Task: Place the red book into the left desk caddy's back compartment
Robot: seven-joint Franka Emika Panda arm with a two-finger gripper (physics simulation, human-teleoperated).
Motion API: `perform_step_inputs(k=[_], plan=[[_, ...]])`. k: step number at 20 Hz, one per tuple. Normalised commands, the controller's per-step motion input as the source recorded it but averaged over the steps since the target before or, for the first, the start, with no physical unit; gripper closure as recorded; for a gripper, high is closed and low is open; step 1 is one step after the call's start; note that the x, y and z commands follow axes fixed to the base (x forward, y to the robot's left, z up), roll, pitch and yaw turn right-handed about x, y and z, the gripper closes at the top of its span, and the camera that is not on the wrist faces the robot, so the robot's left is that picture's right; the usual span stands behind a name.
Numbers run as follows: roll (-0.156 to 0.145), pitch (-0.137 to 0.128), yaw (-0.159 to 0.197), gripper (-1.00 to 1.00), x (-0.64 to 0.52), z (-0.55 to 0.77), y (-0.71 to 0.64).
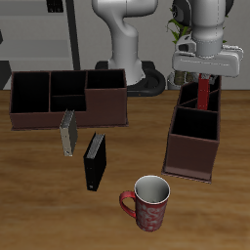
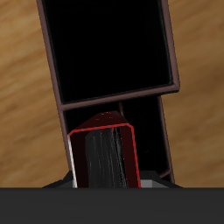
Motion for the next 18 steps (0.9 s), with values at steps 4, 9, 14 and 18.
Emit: perform_step_inputs(k=[4, 9, 14, 18], plan=[[0.023, 0.020, 0.034, 1.00, 0.00, -0.17, 0.15], [0.027, 0.043, 0.018, 1.00, 0.02, -0.24, 0.18], [0.010, 0.027, 0.020, 1.00, 0.06, -0.17, 0.06], [-0.008, 0.021, 0.005, 1.00, 0.08, -0.13, -0.02]])
